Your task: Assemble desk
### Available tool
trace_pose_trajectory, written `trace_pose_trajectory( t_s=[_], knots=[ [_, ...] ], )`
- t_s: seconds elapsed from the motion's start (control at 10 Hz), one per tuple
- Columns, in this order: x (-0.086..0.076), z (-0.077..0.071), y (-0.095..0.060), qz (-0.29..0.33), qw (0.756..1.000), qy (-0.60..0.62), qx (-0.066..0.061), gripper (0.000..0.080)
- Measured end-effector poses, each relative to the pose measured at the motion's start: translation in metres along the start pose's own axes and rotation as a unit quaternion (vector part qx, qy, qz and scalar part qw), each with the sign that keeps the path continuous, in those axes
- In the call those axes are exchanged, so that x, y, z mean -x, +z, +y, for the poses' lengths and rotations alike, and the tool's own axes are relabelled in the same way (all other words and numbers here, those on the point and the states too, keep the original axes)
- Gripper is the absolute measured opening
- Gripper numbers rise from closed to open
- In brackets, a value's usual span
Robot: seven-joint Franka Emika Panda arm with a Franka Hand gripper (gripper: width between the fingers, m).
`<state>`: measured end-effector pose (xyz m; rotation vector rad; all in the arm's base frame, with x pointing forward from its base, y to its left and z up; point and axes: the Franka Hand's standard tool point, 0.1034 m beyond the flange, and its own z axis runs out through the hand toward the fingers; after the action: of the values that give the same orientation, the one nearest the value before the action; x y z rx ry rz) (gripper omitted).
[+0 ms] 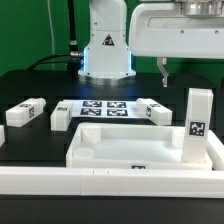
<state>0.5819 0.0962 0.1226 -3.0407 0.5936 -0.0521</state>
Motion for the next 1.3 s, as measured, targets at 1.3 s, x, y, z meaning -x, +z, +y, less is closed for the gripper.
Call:
trace_pose_trajectory(
  t_s=[1.3],
  knots=[
    [0.101,0.028,0.053,0.013,0.971,-0.237,0.008,0.0649]
  ],
)
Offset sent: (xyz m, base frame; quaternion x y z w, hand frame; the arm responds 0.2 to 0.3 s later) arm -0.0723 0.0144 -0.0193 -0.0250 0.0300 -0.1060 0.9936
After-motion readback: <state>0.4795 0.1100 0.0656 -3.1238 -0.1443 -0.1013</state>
